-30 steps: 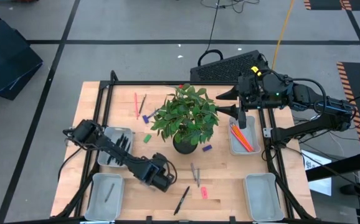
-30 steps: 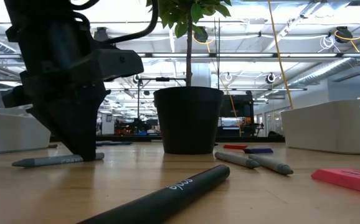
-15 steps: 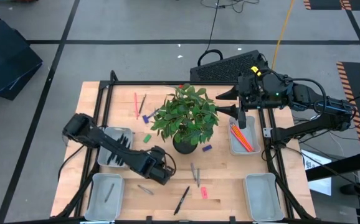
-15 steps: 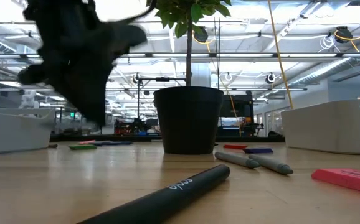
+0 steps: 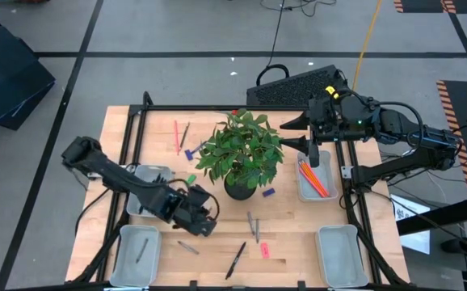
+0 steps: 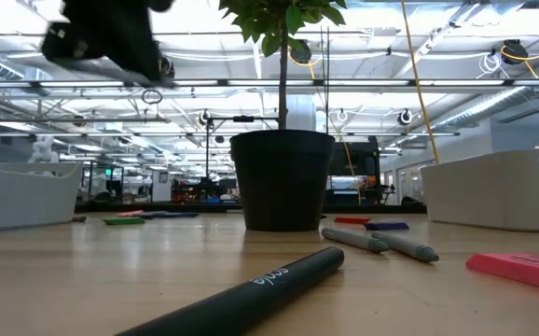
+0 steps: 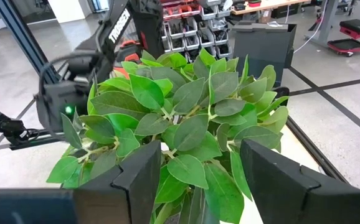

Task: Sort crayons/erasers/pens/pencils in bins
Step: Put the gray crayon into the bottom left gray bin

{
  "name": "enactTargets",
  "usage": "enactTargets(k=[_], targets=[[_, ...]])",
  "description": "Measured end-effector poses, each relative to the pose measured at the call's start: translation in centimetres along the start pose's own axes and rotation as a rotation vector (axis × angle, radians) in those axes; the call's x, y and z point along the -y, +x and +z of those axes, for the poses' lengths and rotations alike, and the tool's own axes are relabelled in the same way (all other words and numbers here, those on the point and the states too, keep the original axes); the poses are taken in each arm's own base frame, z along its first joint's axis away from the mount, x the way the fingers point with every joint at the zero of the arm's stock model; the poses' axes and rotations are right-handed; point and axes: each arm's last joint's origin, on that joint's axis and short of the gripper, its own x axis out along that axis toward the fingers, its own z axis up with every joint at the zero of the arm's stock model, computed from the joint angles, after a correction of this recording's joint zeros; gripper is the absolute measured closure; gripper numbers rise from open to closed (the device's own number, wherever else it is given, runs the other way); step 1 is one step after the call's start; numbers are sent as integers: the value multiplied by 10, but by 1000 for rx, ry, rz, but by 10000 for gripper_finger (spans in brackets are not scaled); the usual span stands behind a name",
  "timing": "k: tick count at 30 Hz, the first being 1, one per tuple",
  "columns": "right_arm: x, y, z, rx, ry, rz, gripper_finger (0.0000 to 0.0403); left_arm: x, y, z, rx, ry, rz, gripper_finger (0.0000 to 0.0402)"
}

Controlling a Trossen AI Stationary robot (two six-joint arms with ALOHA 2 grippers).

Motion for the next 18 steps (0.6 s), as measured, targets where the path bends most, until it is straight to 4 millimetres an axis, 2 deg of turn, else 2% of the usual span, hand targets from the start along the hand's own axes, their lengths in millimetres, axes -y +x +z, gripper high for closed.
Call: enactTargets(k=[6,12,18], targets=[[0,0,0,0,0,0,190,-1,-29,-25,-287,-26,-86,391],[0,0,0,0,0,0,190,-5,-67,-65,-506,-86,-109,389],[0,0,0,0,0,0,190,-14,-95,-112,-622,-140,-17,392]])
